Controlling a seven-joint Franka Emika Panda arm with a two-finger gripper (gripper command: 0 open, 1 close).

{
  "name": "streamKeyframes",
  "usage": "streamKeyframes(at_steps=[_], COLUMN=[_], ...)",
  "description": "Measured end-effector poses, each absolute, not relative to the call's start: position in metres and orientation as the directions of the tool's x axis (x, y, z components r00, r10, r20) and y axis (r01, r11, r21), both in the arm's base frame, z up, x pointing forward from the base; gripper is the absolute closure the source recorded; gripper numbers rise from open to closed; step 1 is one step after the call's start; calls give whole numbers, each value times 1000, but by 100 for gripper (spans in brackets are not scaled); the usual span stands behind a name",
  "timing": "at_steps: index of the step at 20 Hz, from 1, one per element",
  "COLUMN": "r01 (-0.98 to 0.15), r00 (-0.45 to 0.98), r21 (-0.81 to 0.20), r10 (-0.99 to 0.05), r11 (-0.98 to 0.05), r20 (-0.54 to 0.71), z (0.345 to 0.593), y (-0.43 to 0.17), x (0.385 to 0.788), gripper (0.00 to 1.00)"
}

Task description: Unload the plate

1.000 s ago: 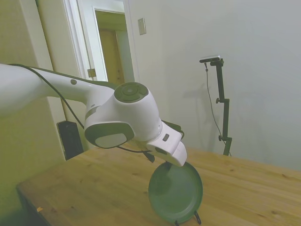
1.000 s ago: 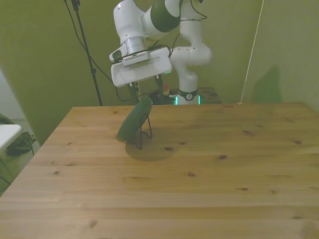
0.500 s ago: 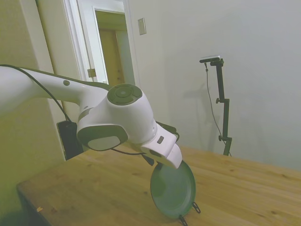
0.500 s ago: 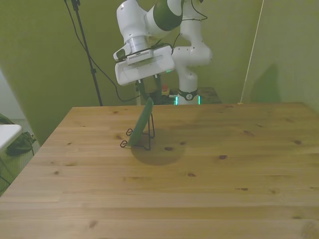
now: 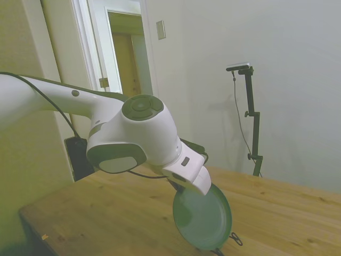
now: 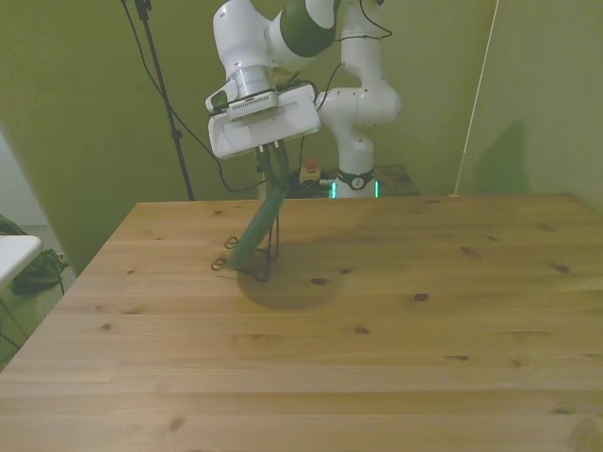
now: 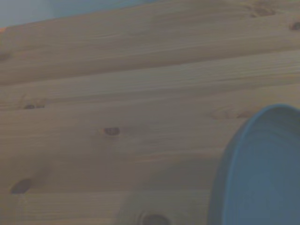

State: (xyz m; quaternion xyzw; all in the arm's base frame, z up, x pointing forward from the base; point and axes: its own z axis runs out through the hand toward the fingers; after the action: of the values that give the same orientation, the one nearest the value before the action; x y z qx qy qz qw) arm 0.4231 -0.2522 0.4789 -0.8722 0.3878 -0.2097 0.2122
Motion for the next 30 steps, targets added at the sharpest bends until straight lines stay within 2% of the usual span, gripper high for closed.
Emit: streamKeyframes(at_steps=[7, 13, 23, 26, 30], r01=[-591, -591, -641, -648, -682], r00=[599, 582, 527, 515, 488], r21=[-533, -542, -525, -526, -506], r10=[-772, -781, -819, -825, -843], r11=[-605, -597, -559, -552, -529], r20=[212, 227, 228, 232, 224], z=[486, 504, 573, 595, 606], y=[-260, -268, -271, -265, -259], x=[427, 432, 446, 465, 506], gripper=[100, 100, 100, 100, 100])
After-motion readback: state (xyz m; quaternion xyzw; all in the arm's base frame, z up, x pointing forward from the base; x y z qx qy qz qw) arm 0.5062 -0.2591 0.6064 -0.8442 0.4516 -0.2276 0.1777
